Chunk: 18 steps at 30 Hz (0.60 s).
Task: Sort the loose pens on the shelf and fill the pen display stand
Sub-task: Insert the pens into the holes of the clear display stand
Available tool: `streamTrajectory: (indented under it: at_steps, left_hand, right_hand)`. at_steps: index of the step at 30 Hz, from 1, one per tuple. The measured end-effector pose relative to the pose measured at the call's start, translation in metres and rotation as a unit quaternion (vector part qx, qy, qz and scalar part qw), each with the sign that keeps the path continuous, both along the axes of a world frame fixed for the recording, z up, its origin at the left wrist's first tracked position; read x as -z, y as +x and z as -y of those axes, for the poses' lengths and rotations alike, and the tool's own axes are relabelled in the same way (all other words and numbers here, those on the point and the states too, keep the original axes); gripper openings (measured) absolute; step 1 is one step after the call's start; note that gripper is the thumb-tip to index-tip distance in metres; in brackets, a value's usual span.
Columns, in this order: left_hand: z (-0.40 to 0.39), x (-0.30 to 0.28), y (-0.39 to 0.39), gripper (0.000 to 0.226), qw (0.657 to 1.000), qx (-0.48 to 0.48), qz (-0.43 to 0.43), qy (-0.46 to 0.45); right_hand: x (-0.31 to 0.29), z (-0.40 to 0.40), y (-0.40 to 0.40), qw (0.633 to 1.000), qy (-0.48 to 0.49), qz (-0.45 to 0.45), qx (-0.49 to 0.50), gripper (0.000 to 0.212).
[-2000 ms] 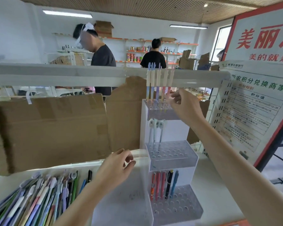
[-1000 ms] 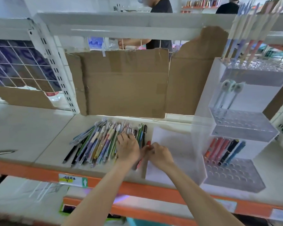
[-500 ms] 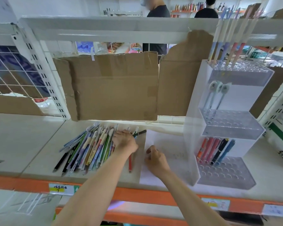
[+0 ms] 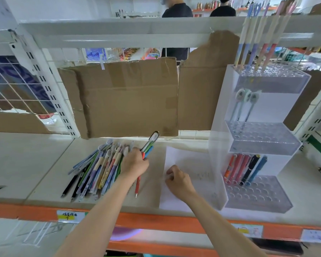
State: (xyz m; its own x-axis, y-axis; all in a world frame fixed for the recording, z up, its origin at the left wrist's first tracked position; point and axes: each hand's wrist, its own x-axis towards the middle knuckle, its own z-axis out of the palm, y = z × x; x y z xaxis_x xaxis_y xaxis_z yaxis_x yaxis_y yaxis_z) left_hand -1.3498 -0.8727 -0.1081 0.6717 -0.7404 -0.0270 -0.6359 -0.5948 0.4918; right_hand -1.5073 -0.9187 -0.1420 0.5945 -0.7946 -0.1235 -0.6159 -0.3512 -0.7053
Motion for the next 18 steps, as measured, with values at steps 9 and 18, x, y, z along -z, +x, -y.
streamTrajectory:
  at_steps: [9, 18]
  left_hand:
    - [-0.009, -0.018, -0.039, 0.012, 0.931, 0.106, -0.102, -0.335]
    - [0.001, -0.001, -0.050, 0.022, 0.922, 0.120, -0.133, -0.344]
  right_hand:
    - [-0.065, 0.013, 0.000, 0.902, 0.230, 0.364, -0.021, 0.044]
    - [-0.105, 0.010, 0.019, 0.932, 0.063, 0.357, -0.030, 0.007]
